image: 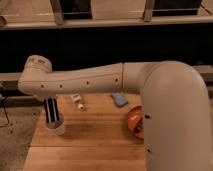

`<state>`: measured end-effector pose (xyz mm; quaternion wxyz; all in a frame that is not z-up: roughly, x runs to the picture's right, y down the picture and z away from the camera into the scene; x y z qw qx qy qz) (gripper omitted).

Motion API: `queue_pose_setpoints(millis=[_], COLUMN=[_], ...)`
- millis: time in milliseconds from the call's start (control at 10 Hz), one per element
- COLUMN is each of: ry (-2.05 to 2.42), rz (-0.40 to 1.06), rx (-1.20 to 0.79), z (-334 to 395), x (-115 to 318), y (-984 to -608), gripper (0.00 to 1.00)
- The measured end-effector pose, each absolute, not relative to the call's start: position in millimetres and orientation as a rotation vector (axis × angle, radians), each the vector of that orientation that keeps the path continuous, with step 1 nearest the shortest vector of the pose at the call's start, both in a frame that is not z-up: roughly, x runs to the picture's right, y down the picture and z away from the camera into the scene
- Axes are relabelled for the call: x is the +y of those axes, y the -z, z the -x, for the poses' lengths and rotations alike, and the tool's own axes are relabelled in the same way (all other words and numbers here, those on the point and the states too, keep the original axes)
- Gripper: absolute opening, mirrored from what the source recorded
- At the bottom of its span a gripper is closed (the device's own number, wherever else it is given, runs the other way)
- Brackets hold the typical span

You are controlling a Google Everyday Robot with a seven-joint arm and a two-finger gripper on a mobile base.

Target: Place the eraser in the ceramic cup

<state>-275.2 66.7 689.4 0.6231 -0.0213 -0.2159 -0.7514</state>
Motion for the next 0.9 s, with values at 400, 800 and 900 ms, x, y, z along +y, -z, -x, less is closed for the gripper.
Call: queue_pose_setpoints(millis=[400, 800, 900], ry=[1.707, 1.684, 1.674], rz=[0.039, 0.024, 0.021], rx=[-0.511, -0.515, -0.517], z=[278.6, 274.1, 267.7], x=[72.2, 74.8, 75.3], y=[-694.2, -695.0, -695.0], gripper=[0.77, 0.8, 0.78])
